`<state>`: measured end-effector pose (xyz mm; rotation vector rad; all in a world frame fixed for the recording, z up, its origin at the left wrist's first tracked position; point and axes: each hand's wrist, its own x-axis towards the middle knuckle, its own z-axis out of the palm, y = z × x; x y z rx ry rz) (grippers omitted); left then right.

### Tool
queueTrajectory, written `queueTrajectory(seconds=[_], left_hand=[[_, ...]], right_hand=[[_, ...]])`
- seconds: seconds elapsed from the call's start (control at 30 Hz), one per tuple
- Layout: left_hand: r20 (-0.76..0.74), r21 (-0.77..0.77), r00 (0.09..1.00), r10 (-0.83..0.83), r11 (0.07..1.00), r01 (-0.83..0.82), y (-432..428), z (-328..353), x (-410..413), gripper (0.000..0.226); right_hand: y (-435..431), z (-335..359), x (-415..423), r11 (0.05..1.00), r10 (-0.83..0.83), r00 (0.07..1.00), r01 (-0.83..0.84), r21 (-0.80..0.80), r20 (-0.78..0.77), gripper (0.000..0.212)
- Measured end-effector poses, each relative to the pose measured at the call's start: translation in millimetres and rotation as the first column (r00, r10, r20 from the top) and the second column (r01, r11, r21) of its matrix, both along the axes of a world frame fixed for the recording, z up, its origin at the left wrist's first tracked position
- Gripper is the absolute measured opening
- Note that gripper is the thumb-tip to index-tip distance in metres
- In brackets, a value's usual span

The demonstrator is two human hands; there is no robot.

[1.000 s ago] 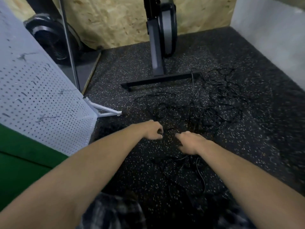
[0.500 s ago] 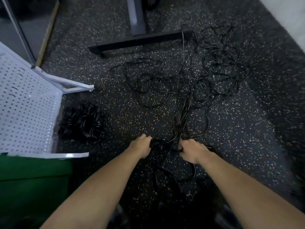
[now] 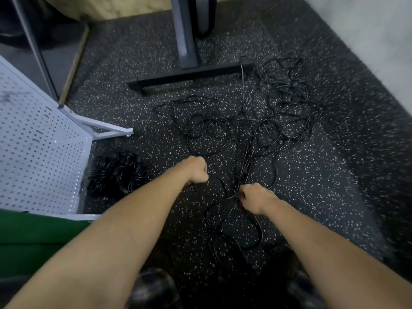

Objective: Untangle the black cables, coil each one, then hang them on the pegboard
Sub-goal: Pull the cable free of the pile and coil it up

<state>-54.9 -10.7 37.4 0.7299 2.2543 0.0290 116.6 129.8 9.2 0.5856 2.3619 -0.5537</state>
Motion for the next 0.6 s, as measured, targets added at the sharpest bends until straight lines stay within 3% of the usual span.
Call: queueTrajectory(seconds=[0.13,0.23,0.37,0.43,0.6], left_hand=[[-0.026,0.107,0.999,0.018,0.994,-0.015,1.5,92.0,-5.8,0.019],[-0.099,0.254,0.995,0.017,0.967,0.009,0.1,156.9,1.0,0.015],[-0.150,0.431,0.988,-0.029,0.897,0.092,-2.3,220.1,28.3,0.014],[-0.230,0.498,0.969,-0.087,0.845,0.195,-6.4,239.7,41.7,0.016],[-0.395,0.570,0.906,-0.152,0.733,0.371,-28.3,254.4,64.0,0.022]], right_hand=[[13.7,60.3,-5.8,0.997,-0.058,0.989,0.050,-0.060,-0.137,0.029],[19.3,117.0,-9.9,0.949,-0.255,0.934,0.192,-0.251,-0.249,0.041],[12.3,200.4,-17.2,0.608,-0.630,0.758,0.350,-0.712,-0.166,0.070],[12.0,234.2,-19.7,0.550,-0.688,0.698,0.325,-0.769,-0.197,0.062],[2.7,273.9,-20.7,0.559,-0.728,0.625,0.301,-0.772,-0.283,0.020]])
